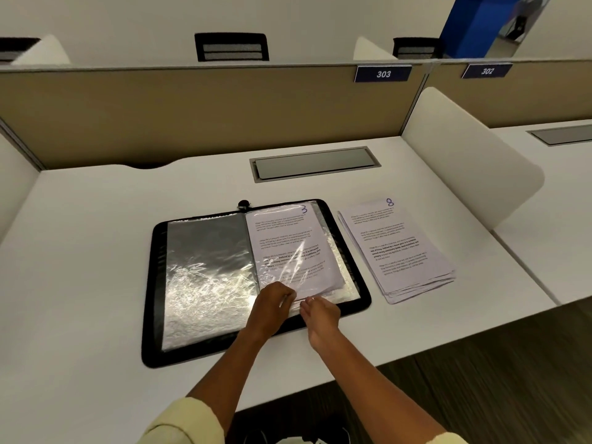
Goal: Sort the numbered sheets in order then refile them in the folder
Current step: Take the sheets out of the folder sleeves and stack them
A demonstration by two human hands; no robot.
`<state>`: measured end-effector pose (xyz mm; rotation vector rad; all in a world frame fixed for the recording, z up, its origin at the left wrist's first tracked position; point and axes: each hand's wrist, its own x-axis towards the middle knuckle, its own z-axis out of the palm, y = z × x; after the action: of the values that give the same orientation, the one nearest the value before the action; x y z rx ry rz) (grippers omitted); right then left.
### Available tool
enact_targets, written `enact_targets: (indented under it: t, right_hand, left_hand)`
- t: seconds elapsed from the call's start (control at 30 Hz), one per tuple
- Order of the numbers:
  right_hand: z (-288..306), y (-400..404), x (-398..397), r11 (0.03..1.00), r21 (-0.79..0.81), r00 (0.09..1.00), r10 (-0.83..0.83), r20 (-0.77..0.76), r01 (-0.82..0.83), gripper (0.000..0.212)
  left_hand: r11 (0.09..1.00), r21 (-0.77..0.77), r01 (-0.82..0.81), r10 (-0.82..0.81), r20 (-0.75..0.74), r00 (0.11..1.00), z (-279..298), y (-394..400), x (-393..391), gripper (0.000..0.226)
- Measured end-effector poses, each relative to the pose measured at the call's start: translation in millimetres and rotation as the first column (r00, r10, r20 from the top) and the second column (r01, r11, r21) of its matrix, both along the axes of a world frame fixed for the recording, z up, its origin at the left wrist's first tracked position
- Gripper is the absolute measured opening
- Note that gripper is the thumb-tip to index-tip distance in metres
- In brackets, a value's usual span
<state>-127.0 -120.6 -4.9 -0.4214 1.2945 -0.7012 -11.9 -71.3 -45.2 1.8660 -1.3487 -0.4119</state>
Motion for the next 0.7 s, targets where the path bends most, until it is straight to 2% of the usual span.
enact_targets:
  t: [0.1,0.2,0.3,0.4,0.5,0.57,0.7]
  right_hand:
    - [-1,-7,3,0.996,0.057,0.997,-0.06,-0.05,0.063,0.024]
    - [-3,-15,6,0.992,0.084,0.994,-0.083,-0.067,0.089,0.02]
    - [-7,-18,9,0.998,0.032,0.997,-0.059,-0.053,0.061,0.011]
    - [-9,-18,10,1.0,-0.021,0.998,-0.025,-0.066,0.024,0.008]
    - [-12,-19,10,0.999,-0.042,0.997,0.003,-0.083,-0.007,0.005]
    - [-13,-18,10,0.998,-0.052,0.993,0.03,-0.114,-0.036,0.004]
    - [-15,-13,7,0.995,-0.099,0.977,0.005,-0.212,-0.026,0.004]
  left_hand:
    - [1.0,-0.026,0.011,-0.011,0.006,1.0,-2,5,1,0.01]
    - [0.999,-0.047,-0.008,0.011,0.055,0.998,-5,14,5,0.023]
    - [0.998,-0.047,-0.049,0.052,0.065,0.997,-10,28,14,0.035]
    - [0.998,0.007,-0.065,0.064,0.039,0.997,-14,42,23,0.035]
    - [0.997,0.073,0.024,-0.026,0.035,0.999,-17,52,28,0.035]
    - [0.991,0.102,0.082,-0.089,0.074,0.993,-24,57,31,0.043]
    - [0.987,0.133,0.085,-0.102,0.129,0.986,-25,61,29,0.06]
